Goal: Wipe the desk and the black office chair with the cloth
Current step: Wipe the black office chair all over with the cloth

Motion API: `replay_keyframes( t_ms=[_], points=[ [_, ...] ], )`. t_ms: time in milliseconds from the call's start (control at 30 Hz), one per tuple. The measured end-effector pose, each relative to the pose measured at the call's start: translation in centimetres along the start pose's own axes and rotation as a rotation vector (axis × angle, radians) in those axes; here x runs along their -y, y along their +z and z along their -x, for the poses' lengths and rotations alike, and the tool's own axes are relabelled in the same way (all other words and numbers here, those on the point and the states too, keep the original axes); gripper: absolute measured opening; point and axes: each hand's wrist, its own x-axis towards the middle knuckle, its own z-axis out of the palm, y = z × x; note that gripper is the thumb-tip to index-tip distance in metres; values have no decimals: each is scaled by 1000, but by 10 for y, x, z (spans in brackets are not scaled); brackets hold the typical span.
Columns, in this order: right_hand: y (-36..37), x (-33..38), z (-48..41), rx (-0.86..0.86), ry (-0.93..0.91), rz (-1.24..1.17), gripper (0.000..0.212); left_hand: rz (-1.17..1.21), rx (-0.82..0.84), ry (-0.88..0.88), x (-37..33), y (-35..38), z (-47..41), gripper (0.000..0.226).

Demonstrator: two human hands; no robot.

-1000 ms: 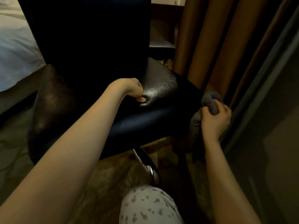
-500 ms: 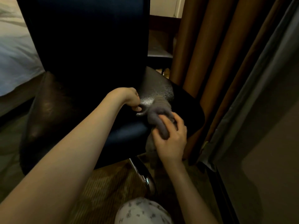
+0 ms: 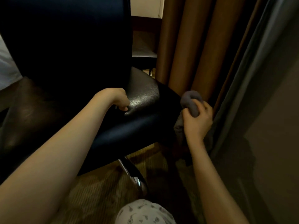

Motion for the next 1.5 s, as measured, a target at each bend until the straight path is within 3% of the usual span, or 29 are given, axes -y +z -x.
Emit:
replay_keyframes(
  t_ms=[100, 167, 267, 367, 533, 733, 833, 900, 967, 1100, 1300, 1400, 1500],
  points=[
    [13, 15, 25, 151, -196, -2, 39, 164, -119, 93, -15, 5, -9, 7],
    [21, 11, 32, 172, -228, -21, 38, 236, -140, 152, -28, 9, -14, 30],
    [22, -3, 25, 169, -156, -81, 37, 126, -76, 129, -37, 17, -20, 49],
    [20, -19, 14, 154, -174, -35, 38, 122, -55, 126, -38, 20, -24, 37],
    [10, -43, -23, 59, 113, 45, 36, 138, -43, 135, -43, 24, -33, 31],
    [9, -1, -41, 115, -138, 107, 40, 136, -7, 195, -34, 22, -40, 25],
    [30, 39, -47, 307, -323, 68, 39, 511, -32, 287, -24, 15, -44, 10],
    [49, 57, -51, 537, -371, 168, 38, 701, -72, 256, -13, 12, -44, 15],
    [62, 59, -58, 647, -342, 250, 38, 718, -77, 234, -1, 14, -46, 27],
    [56, 34, -86, 539, -183, 238, 40, 641, -97, 228, 5, 19, -45, 31],
    [24, -15, -112, 405, -46, 443, 38, 727, -69, 283, 9, 17, -45, 32],
    [27, 16, -97, 362, -171, 380, 40, 818, -135, 274, 16, 7, -39, 38],
    [41, 75, -66, 417, -324, 256, 38, 702, -311, 240, 27, -6, -39, 35]
  ],
)
